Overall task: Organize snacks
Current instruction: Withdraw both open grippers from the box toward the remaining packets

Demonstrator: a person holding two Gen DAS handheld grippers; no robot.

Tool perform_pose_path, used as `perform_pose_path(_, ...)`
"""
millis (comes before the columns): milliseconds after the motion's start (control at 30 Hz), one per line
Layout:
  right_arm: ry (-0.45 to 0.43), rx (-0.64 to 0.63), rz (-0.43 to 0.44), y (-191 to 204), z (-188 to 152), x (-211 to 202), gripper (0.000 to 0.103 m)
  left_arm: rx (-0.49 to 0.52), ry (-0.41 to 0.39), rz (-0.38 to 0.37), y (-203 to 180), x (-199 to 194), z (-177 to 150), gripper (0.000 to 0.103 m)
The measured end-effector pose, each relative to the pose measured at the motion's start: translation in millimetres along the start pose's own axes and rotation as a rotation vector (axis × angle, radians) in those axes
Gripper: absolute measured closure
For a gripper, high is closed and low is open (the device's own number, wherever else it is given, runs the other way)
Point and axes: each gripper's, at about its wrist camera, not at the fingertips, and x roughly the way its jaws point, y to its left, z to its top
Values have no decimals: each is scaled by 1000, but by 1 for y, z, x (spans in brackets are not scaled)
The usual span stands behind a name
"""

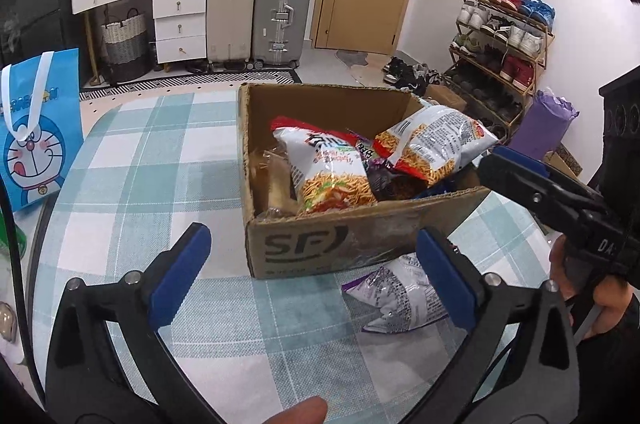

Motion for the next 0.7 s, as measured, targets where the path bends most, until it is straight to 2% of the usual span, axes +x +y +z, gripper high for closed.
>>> perform_pose_path(233, 23, -9, -24, 3, -11, -6, 1, -1, 3, 5, -2, -4, -15, 1)
perform_pose_path(433, 51, -3, -73, -2, -25, -11, 1, -6, 19, -9, -6, 0, -25, 1)
perform_pose_path(700, 150, 96, -173, -27, -56, -15, 1, -7, 60, -20, -15, 19, -38, 1)
